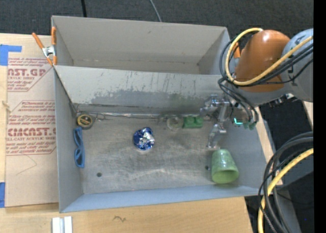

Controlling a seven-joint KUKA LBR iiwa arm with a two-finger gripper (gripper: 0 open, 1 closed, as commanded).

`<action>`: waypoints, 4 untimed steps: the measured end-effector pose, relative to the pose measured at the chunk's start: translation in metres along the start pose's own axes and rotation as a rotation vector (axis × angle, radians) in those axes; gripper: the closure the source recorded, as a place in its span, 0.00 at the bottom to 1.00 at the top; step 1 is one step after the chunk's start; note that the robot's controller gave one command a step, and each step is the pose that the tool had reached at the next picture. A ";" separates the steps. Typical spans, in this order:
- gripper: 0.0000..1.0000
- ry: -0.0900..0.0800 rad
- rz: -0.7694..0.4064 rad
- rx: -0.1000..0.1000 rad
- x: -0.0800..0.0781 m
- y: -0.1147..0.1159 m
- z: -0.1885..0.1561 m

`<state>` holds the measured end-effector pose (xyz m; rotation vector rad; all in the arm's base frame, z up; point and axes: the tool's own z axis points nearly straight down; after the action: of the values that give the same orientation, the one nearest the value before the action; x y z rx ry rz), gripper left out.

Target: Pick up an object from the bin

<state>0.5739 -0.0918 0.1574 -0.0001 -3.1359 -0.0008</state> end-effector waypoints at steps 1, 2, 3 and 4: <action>0.00 -0.020 -0.215 -0.013 0.037 -0.041 0.035; 0.00 -0.031 -0.168 -0.008 0.036 -0.041 0.038; 0.00 -0.018 -0.181 -0.003 0.009 -0.040 0.039; 0.00 -0.038 -0.241 0.001 0.015 -0.042 0.042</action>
Offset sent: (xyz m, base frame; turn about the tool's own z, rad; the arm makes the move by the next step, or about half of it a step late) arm -0.0437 -0.0512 -0.0397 -0.2166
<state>0.5585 -0.1337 0.1155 0.3809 -3.1509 -0.0005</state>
